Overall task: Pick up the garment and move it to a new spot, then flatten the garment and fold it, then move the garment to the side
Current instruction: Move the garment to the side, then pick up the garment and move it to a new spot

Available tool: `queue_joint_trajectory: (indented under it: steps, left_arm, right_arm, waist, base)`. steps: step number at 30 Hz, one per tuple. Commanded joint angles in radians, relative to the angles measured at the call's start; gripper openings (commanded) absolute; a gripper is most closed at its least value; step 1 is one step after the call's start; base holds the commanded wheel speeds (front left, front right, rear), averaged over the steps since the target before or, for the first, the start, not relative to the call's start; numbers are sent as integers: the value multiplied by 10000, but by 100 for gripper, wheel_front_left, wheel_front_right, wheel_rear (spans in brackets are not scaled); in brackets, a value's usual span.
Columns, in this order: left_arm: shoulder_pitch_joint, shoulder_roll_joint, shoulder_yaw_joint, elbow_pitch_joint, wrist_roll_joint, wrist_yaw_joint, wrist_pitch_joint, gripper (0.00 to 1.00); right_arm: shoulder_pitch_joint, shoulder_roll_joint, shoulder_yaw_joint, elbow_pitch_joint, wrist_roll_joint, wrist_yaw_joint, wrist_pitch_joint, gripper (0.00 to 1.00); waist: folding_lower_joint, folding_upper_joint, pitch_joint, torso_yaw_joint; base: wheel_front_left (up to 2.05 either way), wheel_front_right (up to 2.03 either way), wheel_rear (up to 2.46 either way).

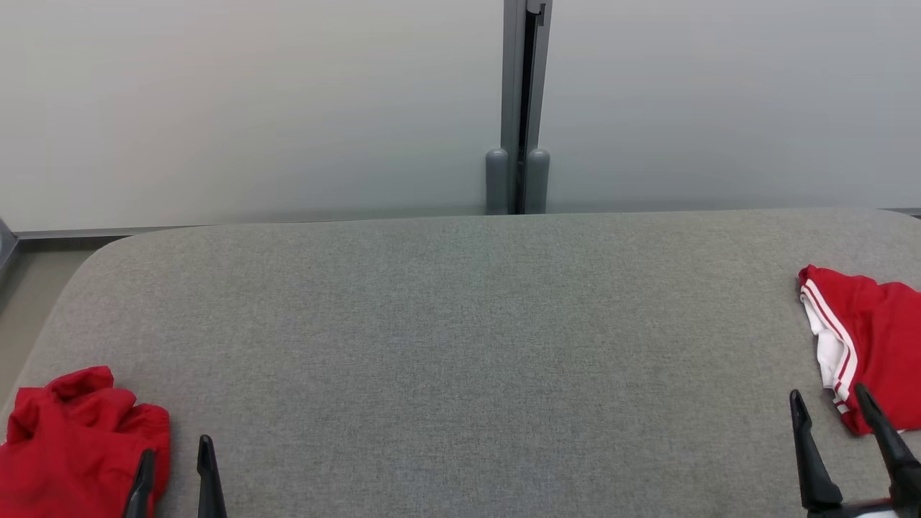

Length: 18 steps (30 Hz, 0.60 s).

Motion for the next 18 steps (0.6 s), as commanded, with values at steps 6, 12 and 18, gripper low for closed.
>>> queue_joint_trajectory:
  steps: [6,12,18]
  left_arm:
    - [194,35,-234,26,-41,-115,4,100]
    - [127,36,-376,30,5,-181,4,100]
    - [0,39,-451,77,67,-201,4,100]
  right_arm:
    - [885,452,-207,179,84,-6,-48,100]
    - [744,475,-50,388,390,-6,-48,100]
    - [771,477,-118,302,360,-6,-48,100]
  waist:
    - [0,-1,-190,176]
    - [0,-1,-132,127]
    - [0,-1,-117,325]
  base:
    - [0,0,0]
    - [0,0,0]
    - [0,0,0]
